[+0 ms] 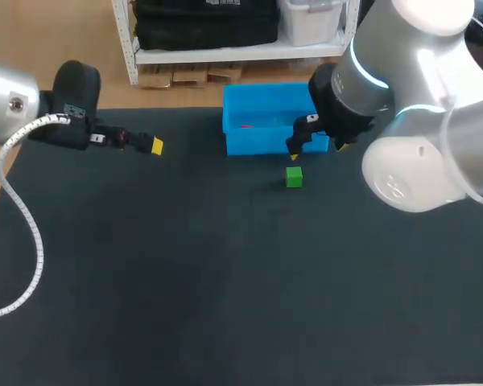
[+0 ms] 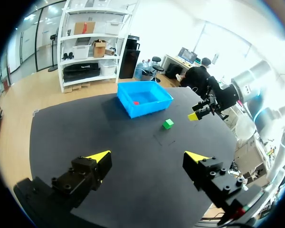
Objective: Use the left arm to pick the red cube and place it into the blue plastic box first, then use the right arm to grasp the green cube and put it into the same blue plastic box after the first action is fully finished.
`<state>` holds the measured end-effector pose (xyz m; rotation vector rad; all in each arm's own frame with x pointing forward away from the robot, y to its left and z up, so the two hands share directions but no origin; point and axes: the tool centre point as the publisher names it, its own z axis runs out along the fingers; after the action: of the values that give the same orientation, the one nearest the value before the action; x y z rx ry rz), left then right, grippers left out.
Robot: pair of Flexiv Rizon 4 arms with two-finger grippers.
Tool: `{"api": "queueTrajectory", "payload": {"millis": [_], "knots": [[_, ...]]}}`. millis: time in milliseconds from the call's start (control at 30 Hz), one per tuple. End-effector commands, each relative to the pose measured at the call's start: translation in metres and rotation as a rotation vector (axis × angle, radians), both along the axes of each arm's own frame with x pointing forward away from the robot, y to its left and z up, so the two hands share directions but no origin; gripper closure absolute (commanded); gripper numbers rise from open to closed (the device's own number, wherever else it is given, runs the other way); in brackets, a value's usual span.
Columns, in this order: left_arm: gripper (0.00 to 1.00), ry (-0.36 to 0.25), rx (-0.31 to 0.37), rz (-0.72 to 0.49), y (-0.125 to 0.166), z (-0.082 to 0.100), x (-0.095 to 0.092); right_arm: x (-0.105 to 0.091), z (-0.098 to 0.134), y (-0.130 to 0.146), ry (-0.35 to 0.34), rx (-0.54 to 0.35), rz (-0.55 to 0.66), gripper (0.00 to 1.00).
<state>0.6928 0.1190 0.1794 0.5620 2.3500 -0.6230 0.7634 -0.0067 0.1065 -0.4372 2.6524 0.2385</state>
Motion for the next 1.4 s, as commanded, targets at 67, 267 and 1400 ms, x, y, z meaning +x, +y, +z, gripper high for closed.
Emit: {"api": "queueTrajectory", "payload": {"millis": [67, 267, 1400], "knots": [[0.00, -0.004, -0.007, -0.004, 0.002, -0.001, 0.000, -0.002, 0.001, 0.000, -0.004, -0.002, -0.003, 0.00], [0.00, -0.004, -0.007, -0.004, 0.002, -0.001, 0.000, -0.002, -0.001, 0.003, 0.003, -0.012, -0.031, 0.00], [0.00, -0.004, -0.007, -0.004, 0.002, -0.001, 0.000, 0.020, -0.062, 0.037, 0.111, -0.145, -0.205, 0.00]]}}
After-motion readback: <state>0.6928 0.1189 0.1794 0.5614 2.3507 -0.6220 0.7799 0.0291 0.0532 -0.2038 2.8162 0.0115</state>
